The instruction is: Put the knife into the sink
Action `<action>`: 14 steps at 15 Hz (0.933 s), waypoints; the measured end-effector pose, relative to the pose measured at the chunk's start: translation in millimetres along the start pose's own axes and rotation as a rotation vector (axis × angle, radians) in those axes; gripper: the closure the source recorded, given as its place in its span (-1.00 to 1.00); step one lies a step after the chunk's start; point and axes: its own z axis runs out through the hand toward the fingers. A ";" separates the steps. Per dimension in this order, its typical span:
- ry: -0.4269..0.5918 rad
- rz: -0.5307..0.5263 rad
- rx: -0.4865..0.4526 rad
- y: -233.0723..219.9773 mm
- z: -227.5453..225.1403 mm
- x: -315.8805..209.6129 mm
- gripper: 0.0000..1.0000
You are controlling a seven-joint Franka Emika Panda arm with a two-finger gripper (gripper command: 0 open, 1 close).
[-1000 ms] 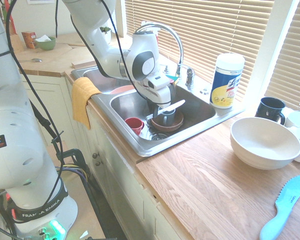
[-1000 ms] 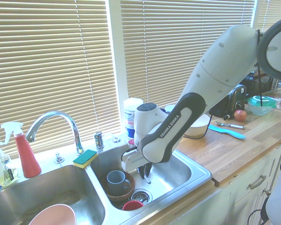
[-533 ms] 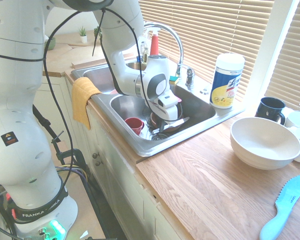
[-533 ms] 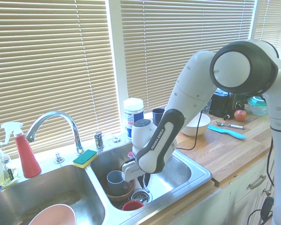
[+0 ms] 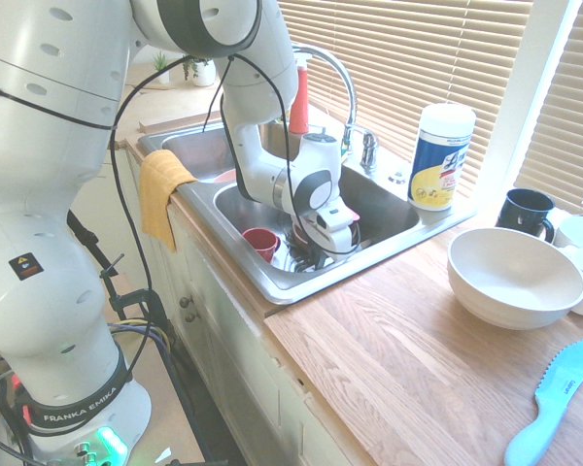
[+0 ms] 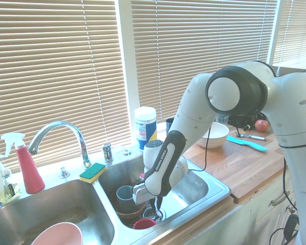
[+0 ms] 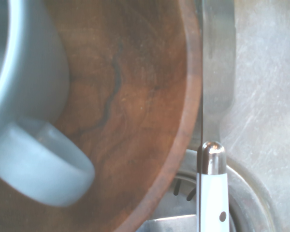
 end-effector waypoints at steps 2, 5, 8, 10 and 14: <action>-0.002 0.001 -0.001 2.5 0.5 3.4 -1.00; 0.001 0.007 0.004 7.0 -0.4 7.1 -1.00; 0.009 0.007 0.018 8.1 -3.3 9.8 -1.00; 0.018 0.008 0.030 7.8 -8.3 12.5 -1.00; 0.039 0.013 0.053 15.0 -33.2 14.2 -1.00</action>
